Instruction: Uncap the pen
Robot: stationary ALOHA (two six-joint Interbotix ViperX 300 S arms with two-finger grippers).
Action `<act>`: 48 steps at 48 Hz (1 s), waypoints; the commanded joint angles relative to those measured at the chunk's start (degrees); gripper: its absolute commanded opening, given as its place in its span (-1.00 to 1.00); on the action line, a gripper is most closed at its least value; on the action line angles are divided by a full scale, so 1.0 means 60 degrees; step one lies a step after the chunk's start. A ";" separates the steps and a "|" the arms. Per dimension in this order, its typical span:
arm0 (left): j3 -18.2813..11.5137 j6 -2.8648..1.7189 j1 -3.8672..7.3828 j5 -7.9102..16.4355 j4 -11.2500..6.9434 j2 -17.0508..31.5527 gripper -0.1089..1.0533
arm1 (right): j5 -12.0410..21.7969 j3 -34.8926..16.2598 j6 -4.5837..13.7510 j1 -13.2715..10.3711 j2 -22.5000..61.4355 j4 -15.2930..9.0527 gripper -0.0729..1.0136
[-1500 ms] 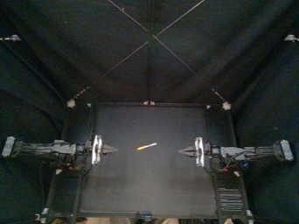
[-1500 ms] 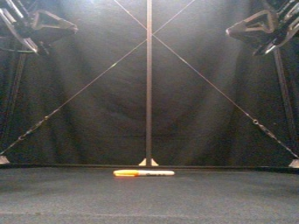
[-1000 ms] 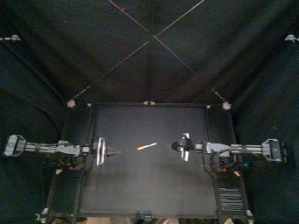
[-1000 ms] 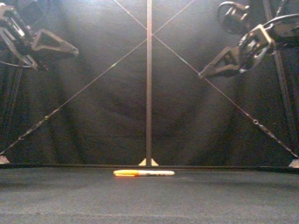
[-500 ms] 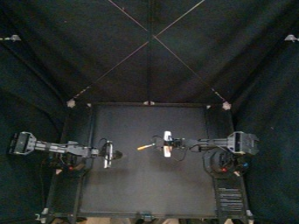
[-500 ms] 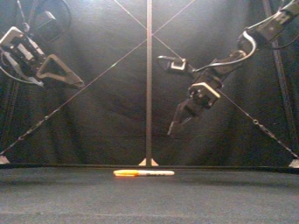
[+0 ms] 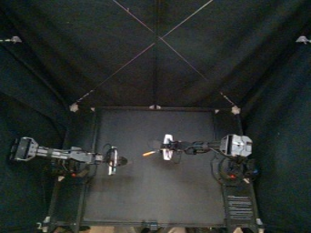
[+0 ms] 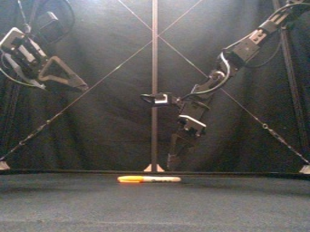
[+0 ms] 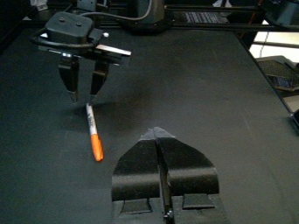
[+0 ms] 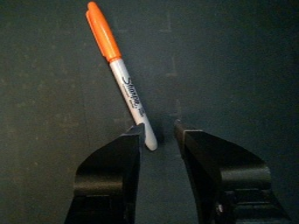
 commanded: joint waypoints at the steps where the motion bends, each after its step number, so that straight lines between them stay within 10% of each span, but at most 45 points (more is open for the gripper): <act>1: -0.0176 0.0000 -0.0015 -0.0088 0.0029 0.0015 -0.84 | 0.0059 -0.0308 0.0000 0.0029 -0.0088 0.0029 0.48; 30: -0.0176 -0.0015 0.0103 -0.0088 -0.0029 0.0015 -0.82 | 0.0791 -0.0571 -0.0015 0.0190 0.0674 0.0059 0.45; 48: -0.0190 -0.0044 0.0396 -0.0088 -0.0776 0.0015 -0.20 | 0.1084 -0.0542 0.0132 0.0718 0.0527 -0.0059 0.01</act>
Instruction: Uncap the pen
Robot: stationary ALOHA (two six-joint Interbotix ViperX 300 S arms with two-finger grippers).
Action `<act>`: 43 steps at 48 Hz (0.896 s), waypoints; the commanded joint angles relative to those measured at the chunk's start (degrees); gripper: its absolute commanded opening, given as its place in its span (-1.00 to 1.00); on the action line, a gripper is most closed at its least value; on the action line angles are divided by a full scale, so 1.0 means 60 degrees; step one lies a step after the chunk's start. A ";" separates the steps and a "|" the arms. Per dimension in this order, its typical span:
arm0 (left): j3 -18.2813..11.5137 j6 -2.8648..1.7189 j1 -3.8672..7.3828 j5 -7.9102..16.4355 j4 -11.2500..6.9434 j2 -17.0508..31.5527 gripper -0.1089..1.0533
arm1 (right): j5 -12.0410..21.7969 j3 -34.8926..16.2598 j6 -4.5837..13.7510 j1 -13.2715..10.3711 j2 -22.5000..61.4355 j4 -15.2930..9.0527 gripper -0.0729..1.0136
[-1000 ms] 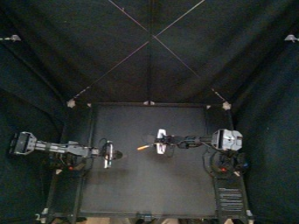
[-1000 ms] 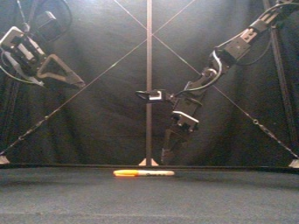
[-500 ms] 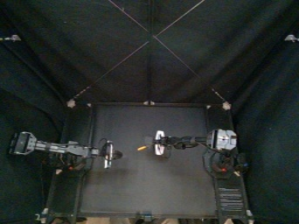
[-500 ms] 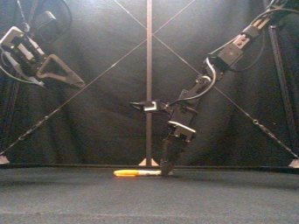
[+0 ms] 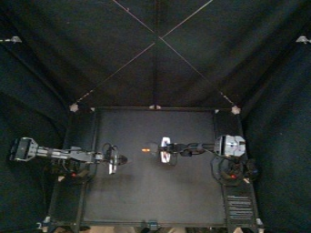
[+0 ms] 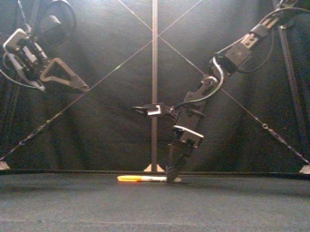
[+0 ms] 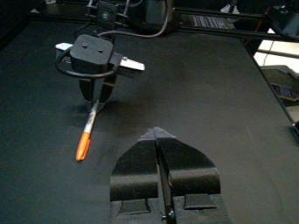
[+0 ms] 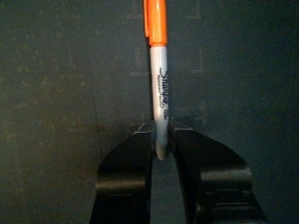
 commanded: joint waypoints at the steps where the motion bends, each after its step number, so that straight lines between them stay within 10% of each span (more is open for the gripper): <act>1: -0.0190 0.0000 0.0044 -0.0088 -0.0176 0.0000 -0.15 | 0.0044 -0.0073 0.0073 0.0205 -0.0322 0.0029 -0.01; 22: -0.0454 0.0015 0.0117 -0.0630 -0.0249 0.0000 0.43 | -0.0703 -0.0073 0.0088 0.0981 -0.2227 0.0015 -0.03; 43: -0.0703 0.0000 0.0249 -0.0850 -0.0264 0.0498 0.51 | -0.1436 -0.0073 0.0059 0.1216 -0.3018 -0.0029 -0.03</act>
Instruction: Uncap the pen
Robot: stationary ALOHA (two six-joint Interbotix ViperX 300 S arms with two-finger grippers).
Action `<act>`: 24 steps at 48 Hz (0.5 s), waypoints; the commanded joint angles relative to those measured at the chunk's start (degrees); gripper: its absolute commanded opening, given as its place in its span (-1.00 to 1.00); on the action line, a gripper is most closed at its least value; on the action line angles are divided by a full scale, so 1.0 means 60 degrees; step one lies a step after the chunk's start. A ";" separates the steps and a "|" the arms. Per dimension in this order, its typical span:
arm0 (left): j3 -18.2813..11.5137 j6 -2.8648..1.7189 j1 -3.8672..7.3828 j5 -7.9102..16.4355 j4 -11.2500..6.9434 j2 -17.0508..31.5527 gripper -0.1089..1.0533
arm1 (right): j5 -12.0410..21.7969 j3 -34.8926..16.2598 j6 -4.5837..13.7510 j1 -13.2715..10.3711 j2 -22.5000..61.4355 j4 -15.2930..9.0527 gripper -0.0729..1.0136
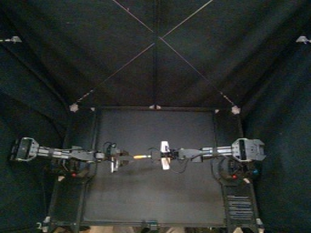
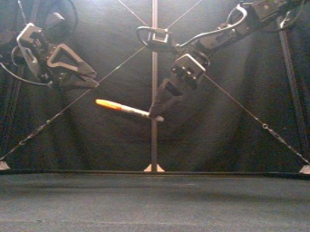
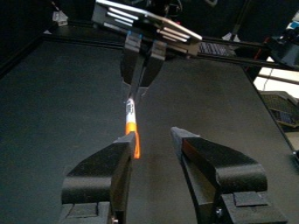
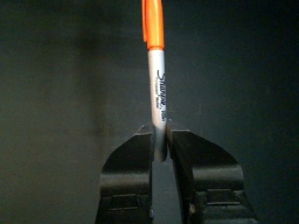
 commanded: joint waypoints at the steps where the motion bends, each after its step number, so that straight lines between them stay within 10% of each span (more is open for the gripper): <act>1: -0.0366 0.0000 0.0161 -0.0117 -0.0029 0.0220 0.51 | -0.0439 -0.0088 -0.0044 0.0044 -0.0483 0.0000 -0.03; 24: -0.0747 -0.0015 0.0513 -0.0146 -0.0132 0.1069 0.48 | -0.0645 -0.0132 -0.0073 0.0088 -0.0601 -0.0015 -0.03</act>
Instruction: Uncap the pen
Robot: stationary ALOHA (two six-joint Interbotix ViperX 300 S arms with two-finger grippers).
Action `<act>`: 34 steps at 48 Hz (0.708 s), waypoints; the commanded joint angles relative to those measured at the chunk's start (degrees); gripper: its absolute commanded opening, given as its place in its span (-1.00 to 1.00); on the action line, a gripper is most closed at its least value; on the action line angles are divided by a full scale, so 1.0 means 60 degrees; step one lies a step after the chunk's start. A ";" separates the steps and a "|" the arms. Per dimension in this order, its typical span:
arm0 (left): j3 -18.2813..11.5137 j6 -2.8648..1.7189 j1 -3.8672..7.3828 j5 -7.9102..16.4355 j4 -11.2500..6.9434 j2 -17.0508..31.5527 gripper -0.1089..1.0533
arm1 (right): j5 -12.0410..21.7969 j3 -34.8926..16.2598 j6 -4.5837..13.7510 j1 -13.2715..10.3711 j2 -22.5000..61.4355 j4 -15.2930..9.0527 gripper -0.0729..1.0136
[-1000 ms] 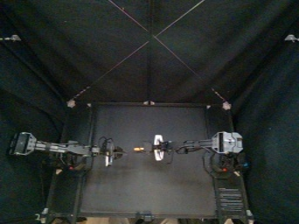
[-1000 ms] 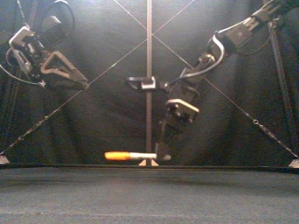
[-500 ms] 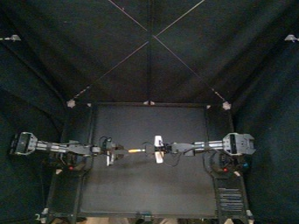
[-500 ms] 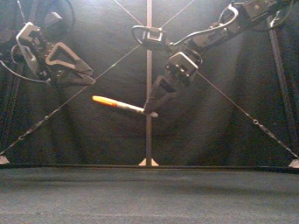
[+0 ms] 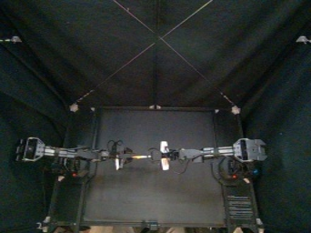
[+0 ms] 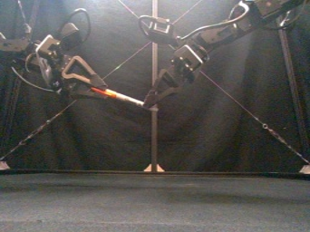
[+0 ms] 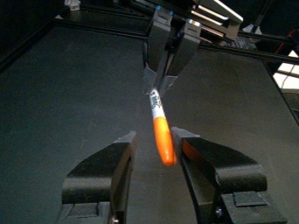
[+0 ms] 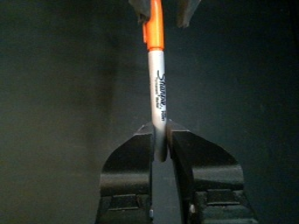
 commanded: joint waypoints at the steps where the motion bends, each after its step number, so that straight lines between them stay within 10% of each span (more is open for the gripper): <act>1: -0.0278 -0.0015 0.0029 -0.0103 -0.0044 0.0103 0.47 | -0.0132 -0.0146 -0.0015 0.0000 -0.0469 0.0000 -0.03; 34: -0.0161 0.0015 0.0029 -0.0103 -0.0073 0.0015 -0.31 | -0.0146 0.0015 0.0073 -0.0044 -0.0527 -0.0205 -0.03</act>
